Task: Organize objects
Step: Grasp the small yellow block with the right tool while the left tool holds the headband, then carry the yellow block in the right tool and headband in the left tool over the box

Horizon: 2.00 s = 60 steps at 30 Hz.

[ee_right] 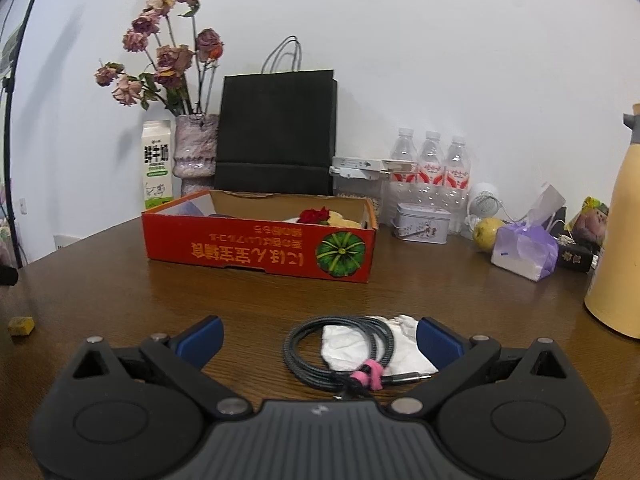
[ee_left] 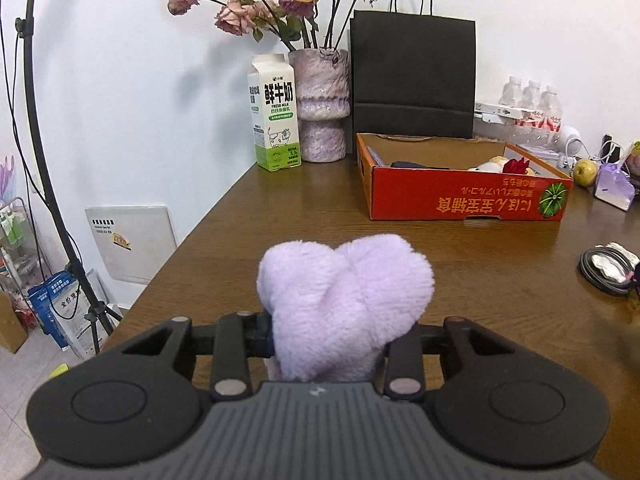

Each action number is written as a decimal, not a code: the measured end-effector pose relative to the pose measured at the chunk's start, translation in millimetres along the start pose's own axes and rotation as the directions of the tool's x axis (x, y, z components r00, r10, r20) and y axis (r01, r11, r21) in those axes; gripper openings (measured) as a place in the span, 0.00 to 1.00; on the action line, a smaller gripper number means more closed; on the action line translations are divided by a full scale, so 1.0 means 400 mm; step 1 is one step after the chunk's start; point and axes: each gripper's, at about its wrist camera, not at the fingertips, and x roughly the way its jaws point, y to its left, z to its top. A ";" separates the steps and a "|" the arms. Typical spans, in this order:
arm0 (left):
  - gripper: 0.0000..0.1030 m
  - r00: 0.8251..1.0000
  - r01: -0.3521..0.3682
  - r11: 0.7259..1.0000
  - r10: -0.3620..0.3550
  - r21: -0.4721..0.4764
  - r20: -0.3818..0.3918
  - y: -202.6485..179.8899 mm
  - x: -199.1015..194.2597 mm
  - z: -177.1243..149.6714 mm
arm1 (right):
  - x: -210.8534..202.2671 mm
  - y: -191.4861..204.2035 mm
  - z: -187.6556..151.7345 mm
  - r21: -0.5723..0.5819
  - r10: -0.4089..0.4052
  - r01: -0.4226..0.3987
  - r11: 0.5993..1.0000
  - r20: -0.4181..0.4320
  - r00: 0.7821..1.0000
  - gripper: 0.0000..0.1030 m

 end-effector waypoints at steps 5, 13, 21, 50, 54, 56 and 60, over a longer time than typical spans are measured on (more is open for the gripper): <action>0.35 1.000 0.007 1.000 -0.007 0.013 0.019 0.019 -0.040 -0.025 | -0.007 0.068 0.001 -0.031 0.044 -0.044 0.999 -0.007 0.999 1.00; 0.35 0.999 0.002 1.000 -0.001 -0.008 0.034 0.082 -0.080 -0.062 | -0.014 0.235 0.006 -0.109 0.147 -0.150 0.983 -0.036 0.988 1.00; 0.35 0.999 -0.001 0.999 0.002 -0.033 0.053 0.150 -0.103 -0.088 | 0.007 0.387 0.013 -0.158 0.241 -0.253 0.955 -0.089 0.966 0.98; 0.35 0.996 0.033 0.995 -0.025 -0.090 0.091 0.226 -0.118 -0.105 | 0.117 0.647 0.027 -0.105 0.393 -0.438 0.893 -0.296 0.871 0.29; 0.35 0.996 0.032 0.996 -0.025 -0.082 0.087 0.207 -0.117 -0.101 | 0.119 0.644 0.027 -0.094 0.399 -0.441 0.893 -0.290 0.870 0.29; 0.35 0.996 0.032 0.996 -0.025 -0.082 0.085 0.198 -0.116 -0.099 | 0.117 0.634 0.029 -0.077 0.400 -0.435 0.897 -0.275 0.874 0.29; 0.35 0.996 0.034 0.997 -0.028 -0.074 0.080 0.177 -0.114 -0.094 | 0.111 0.600 0.033 -0.030 0.407 -0.425 0.905 -0.232 0.883 0.29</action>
